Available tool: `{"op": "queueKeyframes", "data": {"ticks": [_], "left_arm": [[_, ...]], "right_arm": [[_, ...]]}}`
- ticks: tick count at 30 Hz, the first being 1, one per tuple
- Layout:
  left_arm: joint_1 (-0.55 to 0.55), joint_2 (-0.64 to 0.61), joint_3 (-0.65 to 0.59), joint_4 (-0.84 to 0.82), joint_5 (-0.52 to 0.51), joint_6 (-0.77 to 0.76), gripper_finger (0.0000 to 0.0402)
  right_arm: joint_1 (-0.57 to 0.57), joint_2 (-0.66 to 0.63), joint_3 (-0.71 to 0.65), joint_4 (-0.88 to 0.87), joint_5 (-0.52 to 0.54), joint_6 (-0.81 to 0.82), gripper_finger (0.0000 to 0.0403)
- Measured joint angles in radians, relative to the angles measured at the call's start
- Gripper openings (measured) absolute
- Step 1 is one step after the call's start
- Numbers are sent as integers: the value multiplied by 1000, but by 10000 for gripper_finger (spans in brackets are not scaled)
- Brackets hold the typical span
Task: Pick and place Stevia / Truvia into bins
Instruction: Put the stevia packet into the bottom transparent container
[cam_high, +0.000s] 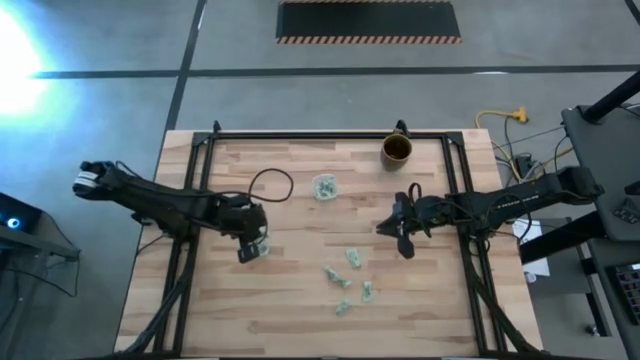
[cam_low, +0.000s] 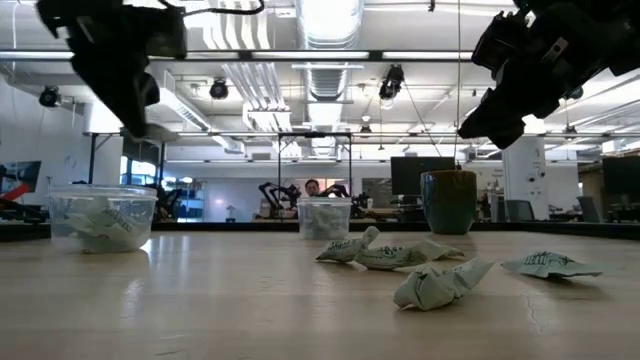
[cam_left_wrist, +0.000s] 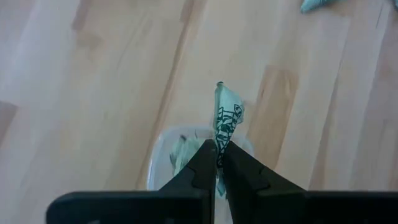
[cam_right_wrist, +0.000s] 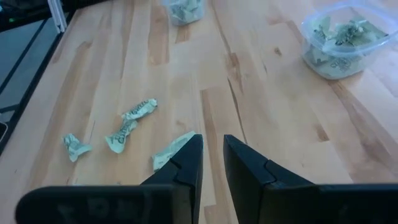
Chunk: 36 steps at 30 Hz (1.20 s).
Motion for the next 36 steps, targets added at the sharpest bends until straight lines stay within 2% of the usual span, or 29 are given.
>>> {"op": "queueKeyframes", "data": {"ticks": [8, 17, 29, 32, 36], "left_arm": [[-23, 9, -63, 6, 27, -26, 4], [-23, 46, -69, -32, 86, -25, 9], [-22, 61, -63, -49, 88, -26, 135], [-22, 54, -31, -46, 91, -25, 148], [-22, 48, 20, -45, 91, -21, 150]], "right_arm": [[0, 0, 0, 19, 20, 3, 56], [0, 0, 6, 21, 44, 16, 56], [0, 0, 7, 21, 71, 49, 56], [1, 0, 7, 21, 54, 55, 56], [10, 3, 2, 20, -55, 21, 57]]}}
